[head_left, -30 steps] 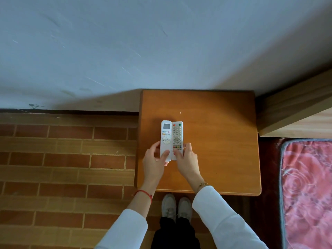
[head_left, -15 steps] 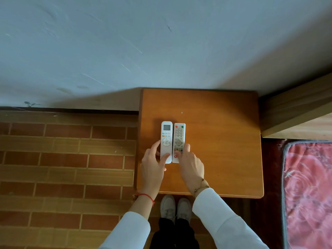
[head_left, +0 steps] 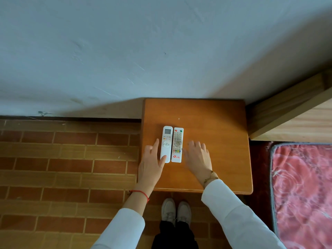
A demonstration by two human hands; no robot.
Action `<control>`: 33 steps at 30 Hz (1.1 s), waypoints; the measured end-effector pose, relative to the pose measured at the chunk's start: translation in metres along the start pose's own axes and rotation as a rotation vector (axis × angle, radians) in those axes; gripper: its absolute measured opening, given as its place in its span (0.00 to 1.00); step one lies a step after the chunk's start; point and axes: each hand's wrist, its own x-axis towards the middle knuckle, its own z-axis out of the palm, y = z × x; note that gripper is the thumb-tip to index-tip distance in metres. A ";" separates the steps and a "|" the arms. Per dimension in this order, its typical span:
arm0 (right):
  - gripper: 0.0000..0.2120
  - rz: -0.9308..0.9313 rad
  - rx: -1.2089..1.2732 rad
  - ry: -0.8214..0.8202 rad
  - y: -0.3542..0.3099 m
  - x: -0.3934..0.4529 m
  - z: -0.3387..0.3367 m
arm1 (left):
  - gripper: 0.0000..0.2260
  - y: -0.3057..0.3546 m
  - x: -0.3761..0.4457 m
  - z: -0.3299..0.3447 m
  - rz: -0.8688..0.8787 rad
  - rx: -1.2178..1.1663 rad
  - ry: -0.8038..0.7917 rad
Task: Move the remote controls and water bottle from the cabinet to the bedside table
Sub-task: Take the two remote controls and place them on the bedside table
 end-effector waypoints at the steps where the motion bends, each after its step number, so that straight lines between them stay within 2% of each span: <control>1: 0.16 -0.001 0.005 0.015 0.000 -0.003 -0.011 | 0.28 0.004 -0.004 -0.009 0.018 0.022 0.013; 5: 0.16 -0.028 0.014 0.050 -0.004 -0.026 -0.059 | 0.24 0.023 -0.026 -0.054 0.091 0.131 0.069; 9: 0.21 -0.073 0.062 0.092 -0.014 -0.060 -0.114 | 0.23 0.043 -0.056 -0.104 0.129 0.142 0.142; 20: 0.24 -0.268 0.115 0.247 -0.034 -0.202 -0.252 | 0.22 0.090 -0.181 -0.254 0.319 0.208 0.338; 25: 0.24 -0.339 0.135 0.289 -0.038 -0.268 -0.290 | 0.22 0.097 -0.252 -0.293 0.382 0.188 0.401; 33: 0.24 -0.378 0.207 0.337 -0.037 -0.348 -0.306 | 0.21 0.086 -0.358 -0.321 0.321 0.110 0.446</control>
